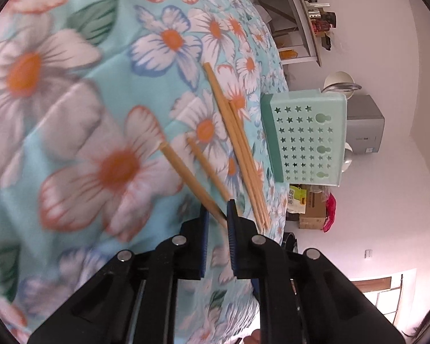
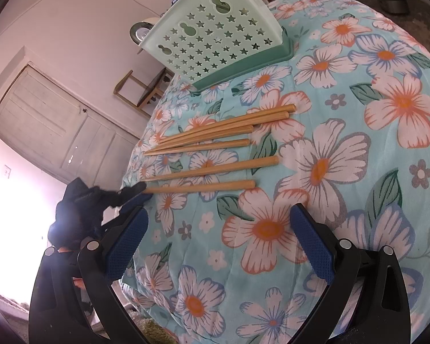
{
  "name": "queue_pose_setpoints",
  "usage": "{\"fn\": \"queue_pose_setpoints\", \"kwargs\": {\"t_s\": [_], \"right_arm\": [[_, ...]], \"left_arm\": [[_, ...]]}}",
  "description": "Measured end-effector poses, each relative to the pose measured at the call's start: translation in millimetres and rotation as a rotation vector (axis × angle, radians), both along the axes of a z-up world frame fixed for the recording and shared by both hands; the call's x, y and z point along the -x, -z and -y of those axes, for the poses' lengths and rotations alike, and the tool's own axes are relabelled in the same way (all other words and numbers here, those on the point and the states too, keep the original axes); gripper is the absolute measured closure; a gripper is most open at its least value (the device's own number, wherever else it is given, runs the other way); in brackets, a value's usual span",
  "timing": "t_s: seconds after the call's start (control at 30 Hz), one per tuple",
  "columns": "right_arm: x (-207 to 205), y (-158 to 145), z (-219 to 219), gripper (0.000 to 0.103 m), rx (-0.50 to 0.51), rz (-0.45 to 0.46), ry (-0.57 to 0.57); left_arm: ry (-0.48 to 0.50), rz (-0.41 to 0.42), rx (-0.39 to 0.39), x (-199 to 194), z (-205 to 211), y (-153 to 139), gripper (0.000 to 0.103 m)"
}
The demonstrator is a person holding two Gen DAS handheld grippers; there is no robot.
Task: Organize utensils
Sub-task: 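Close the left tool on a wooden chopstick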
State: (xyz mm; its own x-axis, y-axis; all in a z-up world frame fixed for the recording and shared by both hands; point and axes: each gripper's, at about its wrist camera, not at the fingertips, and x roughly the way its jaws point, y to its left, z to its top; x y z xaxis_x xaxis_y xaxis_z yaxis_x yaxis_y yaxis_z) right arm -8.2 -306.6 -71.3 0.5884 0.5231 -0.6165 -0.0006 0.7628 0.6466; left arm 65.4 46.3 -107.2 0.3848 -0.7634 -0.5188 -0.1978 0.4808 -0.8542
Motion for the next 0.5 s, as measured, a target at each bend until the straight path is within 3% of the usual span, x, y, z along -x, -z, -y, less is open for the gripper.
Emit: {"fn": "queue_pose_setpoints", "kwargs": {"t_s": [0.17, 0.33, 0.5], "right_arm": [[0.3, -0.3, 0.8, 0.008, 0.002, -0.001, 0.0], [0.2, -0.1, 1.9, 0.008, -0.004, -0.002, 0.002], [0.9, -0.2, 1.6, 0.008, 0.003, -0.001, 0.008]], "left_arm": [[-0.012, -0.022, 0.02, 1.7, -5.9, 2.4, 0.091], [-0.028, -0.074, 0.067, -3.3, -7.8, 7.7, 0.075], [-0.065, -0.122, 0.074, -8.8, -5.9, 10.2, 0.074]]}}
